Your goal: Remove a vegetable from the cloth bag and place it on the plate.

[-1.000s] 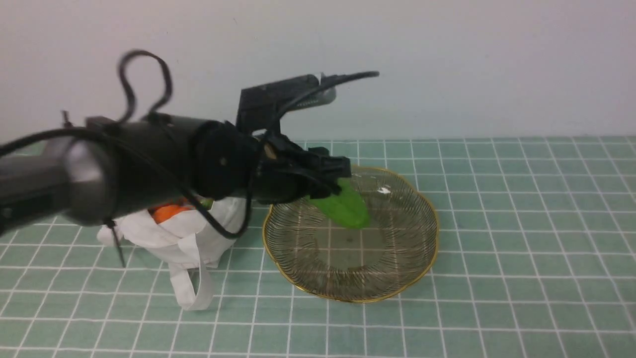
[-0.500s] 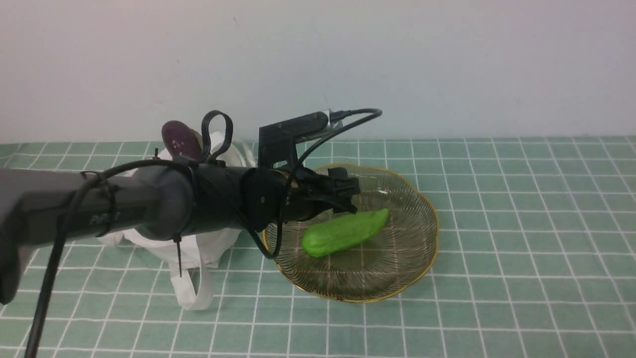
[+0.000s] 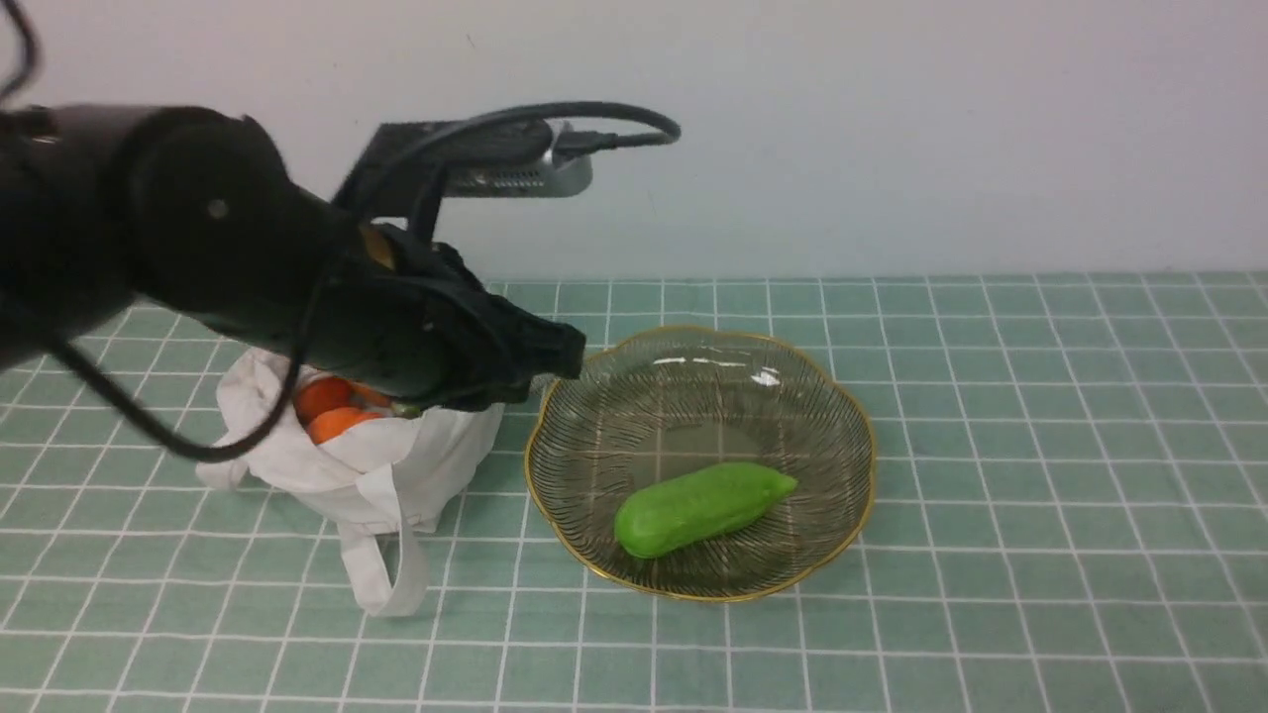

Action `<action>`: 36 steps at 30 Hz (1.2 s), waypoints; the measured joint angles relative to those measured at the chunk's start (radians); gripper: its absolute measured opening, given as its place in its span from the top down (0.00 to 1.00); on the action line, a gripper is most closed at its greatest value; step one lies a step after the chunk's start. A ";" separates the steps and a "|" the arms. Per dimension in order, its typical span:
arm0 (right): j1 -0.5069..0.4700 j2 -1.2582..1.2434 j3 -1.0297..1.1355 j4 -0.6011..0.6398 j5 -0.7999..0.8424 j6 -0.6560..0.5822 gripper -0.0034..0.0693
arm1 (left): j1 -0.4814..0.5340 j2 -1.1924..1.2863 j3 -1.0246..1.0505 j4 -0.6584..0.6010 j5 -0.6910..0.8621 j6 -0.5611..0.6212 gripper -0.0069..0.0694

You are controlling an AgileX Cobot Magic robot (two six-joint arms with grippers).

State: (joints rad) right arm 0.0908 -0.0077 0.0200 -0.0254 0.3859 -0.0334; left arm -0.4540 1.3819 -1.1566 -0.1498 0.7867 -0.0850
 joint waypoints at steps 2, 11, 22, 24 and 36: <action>0.000 0.000 0.000 0.000 0.000 0.000 0.97 | 0.000 -0.078 0.014 0.019 0.073 0.001 0.91; 0.000 0.000 0.000 0.000 0.000 0.000 0.97 | 0.000 -0.547 0.466 0.026 -0.048 0.026 0.92; 0.000 0.000 0.000 0.000 0.000 0.000 0.97 | 0.000 -1.003 0.878 0.030 -0.367 0.026 0.92; 0.000 0.000 0.000 0.000 0.000 0.000 0.97 | 0.000 -1.027 0.895 0.030 -0.367 0.026 0.92; 0.000 0.000 0.000 0.000 0.000 0.000 0.97 | 0.017 -1.062 0.962 0.050 -0.410 0.026 0.92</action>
State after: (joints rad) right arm 0.0908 -0.0077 0.0200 -0.0254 0.3859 -0.0334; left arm -0.4365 0.3204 -0.1944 -0.0997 0.3764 -0.0585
